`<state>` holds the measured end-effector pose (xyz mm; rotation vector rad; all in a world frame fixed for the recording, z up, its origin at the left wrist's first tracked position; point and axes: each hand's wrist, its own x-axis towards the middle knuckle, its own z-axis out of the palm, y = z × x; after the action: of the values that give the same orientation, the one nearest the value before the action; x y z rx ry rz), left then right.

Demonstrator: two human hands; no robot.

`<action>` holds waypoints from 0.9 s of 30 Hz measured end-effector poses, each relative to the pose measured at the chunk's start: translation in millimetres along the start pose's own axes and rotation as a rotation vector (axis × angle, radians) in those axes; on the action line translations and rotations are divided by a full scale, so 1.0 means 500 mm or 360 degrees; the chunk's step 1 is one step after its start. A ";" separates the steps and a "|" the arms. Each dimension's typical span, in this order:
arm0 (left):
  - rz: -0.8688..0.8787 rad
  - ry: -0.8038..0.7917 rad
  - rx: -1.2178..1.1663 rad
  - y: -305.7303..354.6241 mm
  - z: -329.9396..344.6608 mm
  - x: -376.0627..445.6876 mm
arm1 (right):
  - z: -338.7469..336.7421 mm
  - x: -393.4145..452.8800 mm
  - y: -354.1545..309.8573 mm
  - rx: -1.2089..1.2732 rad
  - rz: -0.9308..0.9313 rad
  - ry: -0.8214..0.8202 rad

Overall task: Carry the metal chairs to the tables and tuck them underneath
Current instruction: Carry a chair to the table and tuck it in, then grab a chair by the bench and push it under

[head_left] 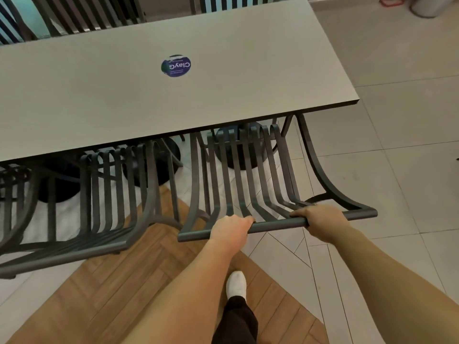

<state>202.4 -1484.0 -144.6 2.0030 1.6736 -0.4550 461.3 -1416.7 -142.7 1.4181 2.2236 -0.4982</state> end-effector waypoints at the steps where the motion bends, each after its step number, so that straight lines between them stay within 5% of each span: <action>1: 0.0004 -0.0008 0.0004 -0.001 -0.003 0.004 | 0.000 0.004 0.003 0.0000 0.0001 0.0008; 10: -0.0031 0.0016 -0.0031 0.000 -0.020 0.016 | -0.010 0.017 0.012 0.0081 -0.0073 -0.0014; 17: -0.0304 -0.0193 -0.0223 0.085 -0.069 0.028 | -0.051 0.006 0.049 0.0573 -0.0268 -0.0266; 20: -0.0302 -0.0158 -0.0343 0.203 -0.112 0.072 | -0.074 -0.007 0.128 0.0799 -0.0277 -0.0387; 27: -0.0411 0.0066 -0.0557 0.556 -0.229 0.259 | -0.141 -0.031 0.509 0.0672 -0.0065 -0.0220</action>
<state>493.6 -1350.4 -77.8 1.5644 1.8977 -0.1888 686.4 -1288.2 -90.2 1.4829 2.1193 -1.0969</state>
